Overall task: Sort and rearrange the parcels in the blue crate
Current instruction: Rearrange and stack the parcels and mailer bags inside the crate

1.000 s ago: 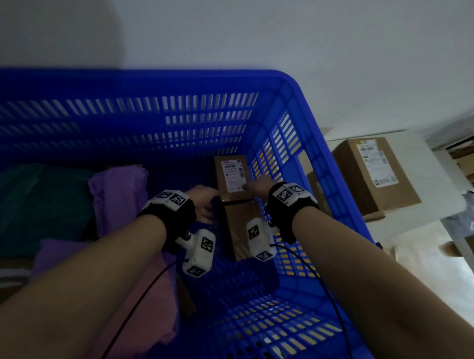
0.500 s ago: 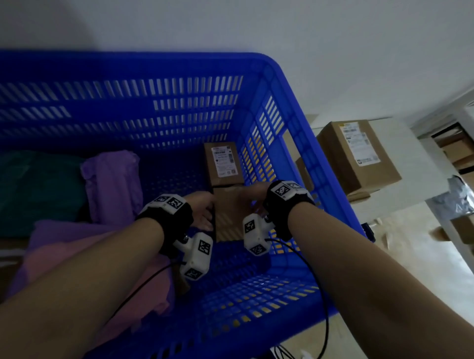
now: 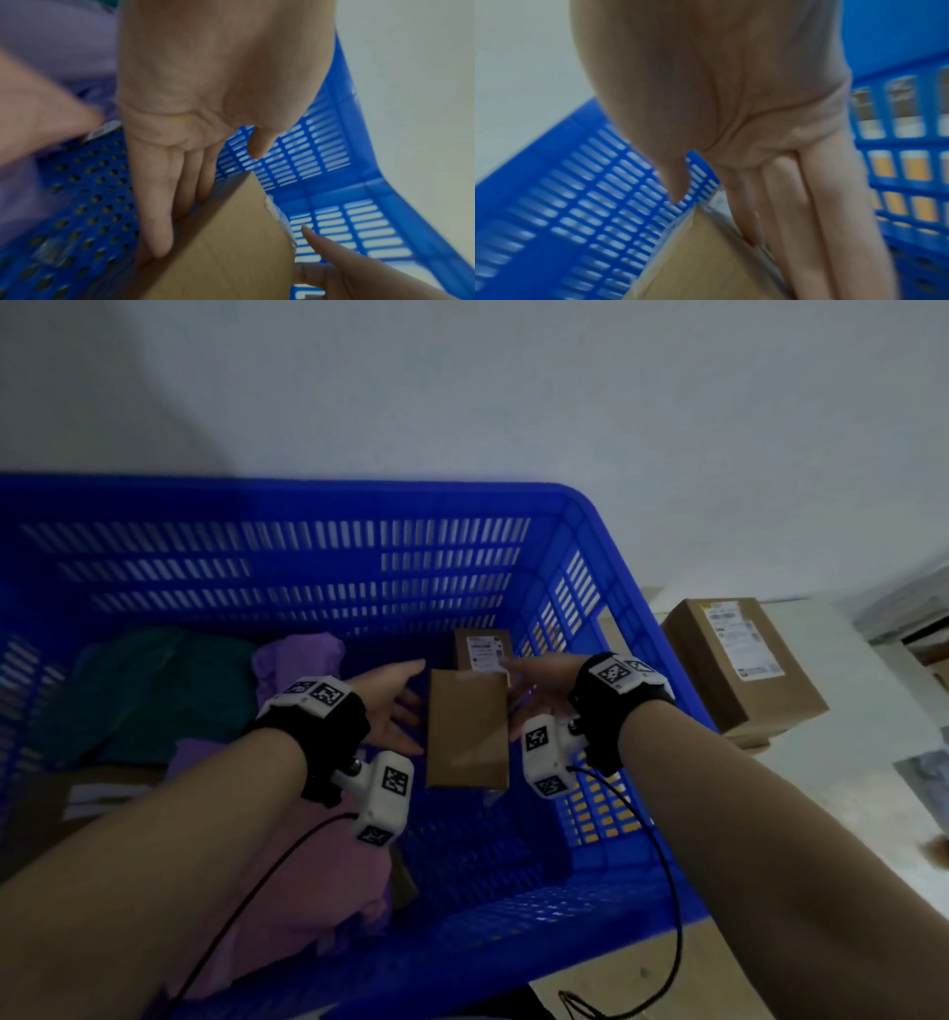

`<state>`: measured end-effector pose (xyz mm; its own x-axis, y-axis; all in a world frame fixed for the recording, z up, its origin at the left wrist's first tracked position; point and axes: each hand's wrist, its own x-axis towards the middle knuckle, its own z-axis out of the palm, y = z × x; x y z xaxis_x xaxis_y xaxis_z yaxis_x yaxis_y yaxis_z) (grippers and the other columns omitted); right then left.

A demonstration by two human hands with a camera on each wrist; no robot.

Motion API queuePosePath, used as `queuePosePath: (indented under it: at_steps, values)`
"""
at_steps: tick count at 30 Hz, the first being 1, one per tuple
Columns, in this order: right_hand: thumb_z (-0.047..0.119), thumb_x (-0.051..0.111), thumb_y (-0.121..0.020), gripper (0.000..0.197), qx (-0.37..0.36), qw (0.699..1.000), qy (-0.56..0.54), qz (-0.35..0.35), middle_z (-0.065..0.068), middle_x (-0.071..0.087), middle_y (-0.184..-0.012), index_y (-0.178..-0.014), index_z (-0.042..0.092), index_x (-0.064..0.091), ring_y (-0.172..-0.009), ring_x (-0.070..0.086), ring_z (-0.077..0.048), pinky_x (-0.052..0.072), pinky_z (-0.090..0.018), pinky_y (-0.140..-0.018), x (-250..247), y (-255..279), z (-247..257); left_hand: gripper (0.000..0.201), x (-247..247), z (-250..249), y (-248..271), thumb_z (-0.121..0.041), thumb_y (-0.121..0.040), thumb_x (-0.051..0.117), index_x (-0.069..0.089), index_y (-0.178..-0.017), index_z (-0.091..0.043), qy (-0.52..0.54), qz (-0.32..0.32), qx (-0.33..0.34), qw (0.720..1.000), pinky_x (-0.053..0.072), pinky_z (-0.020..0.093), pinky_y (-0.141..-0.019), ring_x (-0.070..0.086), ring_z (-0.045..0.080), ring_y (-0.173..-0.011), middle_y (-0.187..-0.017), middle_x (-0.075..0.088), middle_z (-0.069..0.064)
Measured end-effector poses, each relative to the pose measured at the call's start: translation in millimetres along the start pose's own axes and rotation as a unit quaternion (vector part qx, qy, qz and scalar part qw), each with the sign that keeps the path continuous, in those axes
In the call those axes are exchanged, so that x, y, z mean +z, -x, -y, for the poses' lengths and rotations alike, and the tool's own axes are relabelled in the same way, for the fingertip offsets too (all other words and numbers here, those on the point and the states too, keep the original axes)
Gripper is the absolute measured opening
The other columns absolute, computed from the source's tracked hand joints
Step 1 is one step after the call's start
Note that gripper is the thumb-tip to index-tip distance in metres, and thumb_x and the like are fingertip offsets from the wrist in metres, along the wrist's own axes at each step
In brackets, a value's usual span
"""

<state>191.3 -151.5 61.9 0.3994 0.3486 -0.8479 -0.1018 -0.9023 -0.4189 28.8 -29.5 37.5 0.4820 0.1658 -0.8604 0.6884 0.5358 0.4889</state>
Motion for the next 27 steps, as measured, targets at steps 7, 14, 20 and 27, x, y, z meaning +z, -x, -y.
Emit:
queuePosePath:
  at_steps: [7, 14, 20, 27]
  values:
    - [0.036, 0.055, -0.093, 0.062, -0.071, 0.991, -0.113, -0.005, -0.022, 0.056, -0.126, -0.137, -0.003, 0.038, -0.078, 0.070, -0.034, 0.059, -0.042, -0.079, -4.7, 4.1, 23.0, 0.067, -13.5, -17.1, 18.9, -0.056, -0.093, 0.042, 0.036, -0.142, -0.010, 0.013, -0.024, 0.106, 0.994, 0.044, 0.050, -0.100, 0.045, 0.044, -0.126, -0.147, 0.037, 0.017]
    - [0.017, 0.061, -0.091, 0.054, -0.174, 0.974, -0.135, 0.055, -0.020, 0.061, -0.117, -0.140, 0.011, 0.039, -0.105, 0.062, -0.034, 0.047, -0.052, -0.099, -0.4, 6.9, 33.7, 0.053, -26.6, -27.3, 26.8, -0.054, -0.092, 0.045, 0.045, -0.131, -0.017, 0.073, -0.068, 0.158, 0.982, 0.047, 0.046, -0.084, 0.051, 0.037, -0.115, -0.123, 0.051, 0.015]
    - [-0.023, 0.046, -0.082, 0.064, -0.216, 0.962, -0.140, 0.093, -0.008, 0.059, -0.132, -0.136, 0.011, 0.049, -0.121, 0.055, -0.025, 0.051, -0.035, -0.083, 3.4, -2.1, 26.7, 0.045, -33.1, -27.3, 23.1, -0.038, -0.095, 0.052, 0.053, -0.131, -0.010, 0.116, -0.096, 0.197, 0.969, 0.050, 0.043, -0.086, 0.058, 0.032, -0.107, -0.119, 0.061, 0.012]
    - [0.019, 0.058, -0.089, 0.042, -0.175, 0.963, -0.193, 0.073, -0.008, 0.061, -0.130, -0.131, 0.019, 0.054, -0.119, 0.058, -0.023, 0.043, -0.047, -0.105, 10.2, -14.7, 21.7, 0.033, -32.9, -22.2, 14.6, -0.012, -0.091, 0.060, 0.058, -0.124, -0.007, 0.095, -0.112, 0.218, 0.965, 0.050, 0.032, -0.072, 0.060, 0.023, -0.097, -0.112, 0.066, 0.009]
